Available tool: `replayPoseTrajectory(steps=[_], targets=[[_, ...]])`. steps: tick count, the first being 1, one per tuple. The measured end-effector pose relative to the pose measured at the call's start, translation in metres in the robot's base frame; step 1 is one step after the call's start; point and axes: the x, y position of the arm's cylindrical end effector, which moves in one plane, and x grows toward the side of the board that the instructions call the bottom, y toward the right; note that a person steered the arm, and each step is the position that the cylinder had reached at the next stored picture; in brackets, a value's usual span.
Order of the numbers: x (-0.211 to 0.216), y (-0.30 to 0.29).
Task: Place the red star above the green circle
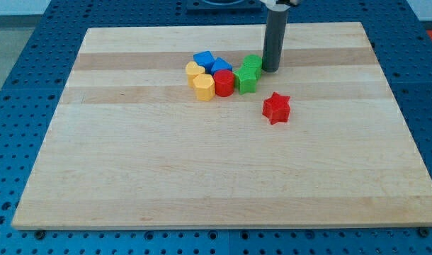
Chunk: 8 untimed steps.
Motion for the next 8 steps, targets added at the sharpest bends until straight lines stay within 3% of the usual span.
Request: replayPoseTrajectory(steps=[2, 4, 6, 8], targets=[[0.053, 0.07], [0.145, 0.072], [0.16, -0.005], [0.137, -0.015]])
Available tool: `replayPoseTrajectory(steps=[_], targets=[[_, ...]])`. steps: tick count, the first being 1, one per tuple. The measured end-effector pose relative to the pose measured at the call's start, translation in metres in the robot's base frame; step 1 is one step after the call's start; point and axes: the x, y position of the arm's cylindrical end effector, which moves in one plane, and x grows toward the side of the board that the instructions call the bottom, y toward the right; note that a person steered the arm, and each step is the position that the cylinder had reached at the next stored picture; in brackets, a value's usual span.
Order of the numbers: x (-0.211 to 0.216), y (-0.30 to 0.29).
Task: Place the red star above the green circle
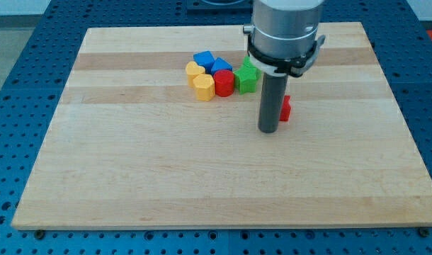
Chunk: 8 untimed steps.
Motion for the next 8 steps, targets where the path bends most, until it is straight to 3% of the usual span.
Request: replayPoseTrajectory(steps=[6, 8], targets=[[-0.127, 0.078], [-0.162, 0.078]])
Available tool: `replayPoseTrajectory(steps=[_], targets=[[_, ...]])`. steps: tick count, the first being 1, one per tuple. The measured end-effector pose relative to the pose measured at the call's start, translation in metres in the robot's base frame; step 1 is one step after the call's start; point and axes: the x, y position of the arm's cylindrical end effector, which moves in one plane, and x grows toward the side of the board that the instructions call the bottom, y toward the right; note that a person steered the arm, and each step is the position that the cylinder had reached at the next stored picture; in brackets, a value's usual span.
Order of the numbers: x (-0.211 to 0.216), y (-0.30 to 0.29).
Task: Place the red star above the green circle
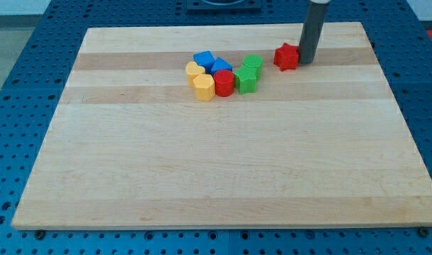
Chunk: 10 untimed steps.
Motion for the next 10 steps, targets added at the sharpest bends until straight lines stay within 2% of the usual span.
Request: replayPoseTrajectory(steps=[2, 4, 8, 10], targets=[[-0.015, -0.008], [0.012, 0.014], [-0.002, -0.064], [-0.026, -0.034]])
